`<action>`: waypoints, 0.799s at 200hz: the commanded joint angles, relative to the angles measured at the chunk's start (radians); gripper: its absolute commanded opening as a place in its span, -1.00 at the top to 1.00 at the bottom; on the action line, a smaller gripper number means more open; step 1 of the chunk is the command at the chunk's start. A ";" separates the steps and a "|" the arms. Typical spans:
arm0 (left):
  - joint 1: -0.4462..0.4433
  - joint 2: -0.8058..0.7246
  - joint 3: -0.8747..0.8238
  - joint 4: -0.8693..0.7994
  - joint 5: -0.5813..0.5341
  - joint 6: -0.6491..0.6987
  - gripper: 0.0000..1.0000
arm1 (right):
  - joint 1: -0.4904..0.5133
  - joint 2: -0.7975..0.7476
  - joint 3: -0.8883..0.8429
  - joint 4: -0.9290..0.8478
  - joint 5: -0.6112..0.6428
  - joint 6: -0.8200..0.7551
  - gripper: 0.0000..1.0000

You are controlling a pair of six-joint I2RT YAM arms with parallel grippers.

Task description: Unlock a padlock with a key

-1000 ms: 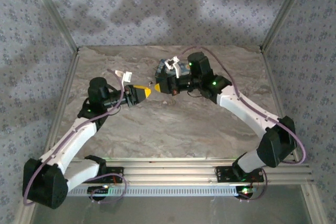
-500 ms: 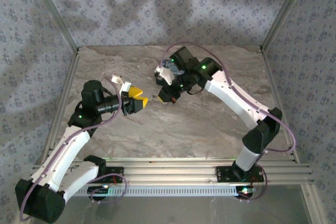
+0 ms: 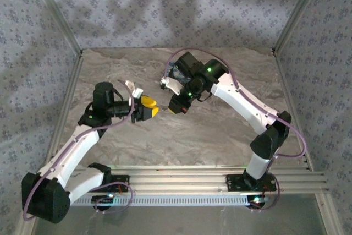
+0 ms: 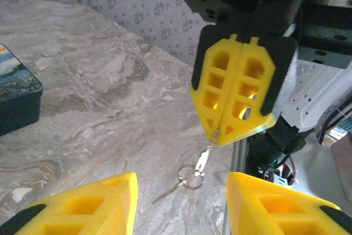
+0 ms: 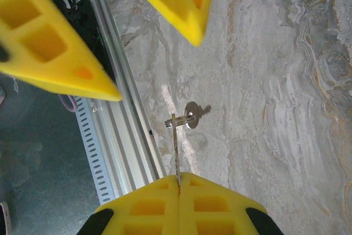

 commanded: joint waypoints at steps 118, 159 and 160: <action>-0.079 0.081 0.055 0.060 0.085 -0.002 0.09 | 0.010 0.004 0.039 -0.051 -0.048 -0.032 1.00; -0.090 0.102 0.069 0.029 0.091 0.021 0.18 | 0.010 0.005 0.039 -0.051 -0.053 -0.029 1.00; -0.090 0.103 0.070 0.027 0.091 0.023 0.19 | 0.010 0.006 0.039 -0.051 -0.054 -0.029 1.00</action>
